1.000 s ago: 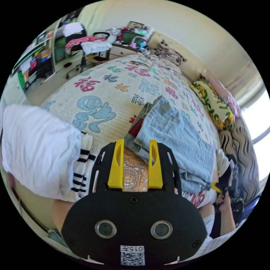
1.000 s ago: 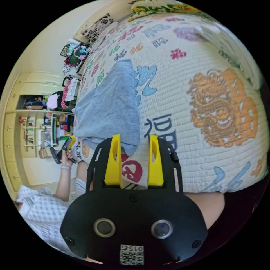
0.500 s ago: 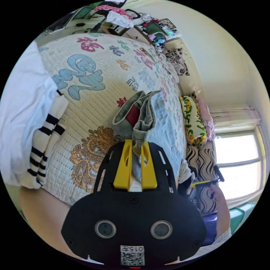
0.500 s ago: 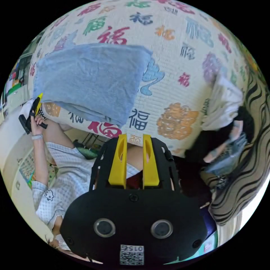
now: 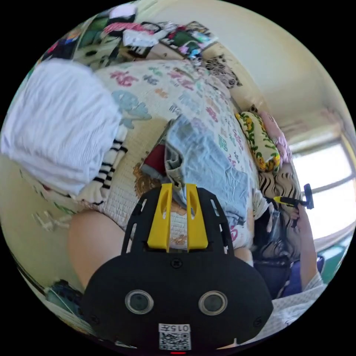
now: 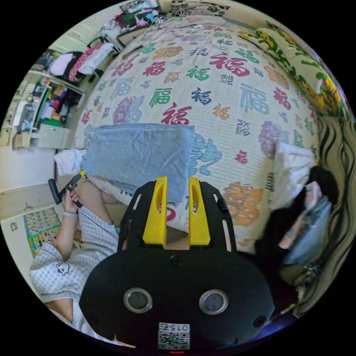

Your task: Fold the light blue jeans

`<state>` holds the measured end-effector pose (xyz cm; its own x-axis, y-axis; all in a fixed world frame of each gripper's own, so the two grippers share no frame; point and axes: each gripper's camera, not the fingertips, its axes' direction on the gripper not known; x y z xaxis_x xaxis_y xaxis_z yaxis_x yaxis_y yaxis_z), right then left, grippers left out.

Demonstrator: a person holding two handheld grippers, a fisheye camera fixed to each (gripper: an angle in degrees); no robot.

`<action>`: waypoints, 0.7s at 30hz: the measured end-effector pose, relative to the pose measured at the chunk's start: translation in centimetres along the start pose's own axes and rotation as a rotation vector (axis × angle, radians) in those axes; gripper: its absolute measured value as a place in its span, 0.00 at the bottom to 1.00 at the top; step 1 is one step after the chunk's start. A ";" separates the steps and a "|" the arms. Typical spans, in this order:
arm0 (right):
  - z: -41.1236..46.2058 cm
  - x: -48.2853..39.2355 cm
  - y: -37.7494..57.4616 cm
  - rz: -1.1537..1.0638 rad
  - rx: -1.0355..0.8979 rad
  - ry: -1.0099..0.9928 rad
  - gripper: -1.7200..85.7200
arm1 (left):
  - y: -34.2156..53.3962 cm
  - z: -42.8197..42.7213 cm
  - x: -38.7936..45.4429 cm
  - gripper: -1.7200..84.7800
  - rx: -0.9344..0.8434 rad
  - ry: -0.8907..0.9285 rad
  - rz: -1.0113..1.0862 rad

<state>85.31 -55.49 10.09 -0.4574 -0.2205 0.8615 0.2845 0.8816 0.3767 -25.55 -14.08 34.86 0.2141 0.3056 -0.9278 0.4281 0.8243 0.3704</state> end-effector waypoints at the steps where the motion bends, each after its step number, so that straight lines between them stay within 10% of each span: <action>1: 1.5 1.4 1.9 0.033 0.045 -0.065 0.14 | -0.1 0.0 2.6 0.11 0.017 -0.037 0.108; 12: 8.9 8.4 15.4 0.335 0.306 -0.572 0.15 | -5.2 21.2 34.1 0.16 -0.304 0.000 0.771; 21: 8.5 7.8 19.4 0.272 0.257 -0.647 0.15 | -2.9 43.2 42.9 0.21 -0.593 -0.564 0.670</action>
<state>80.05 -36.57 21.19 -0.8260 0.2386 0.5107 0.2884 0.9573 0.0192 20.35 -23.95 -4.03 0.6898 0.6441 -0.3306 -0.3931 0.7167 0.5761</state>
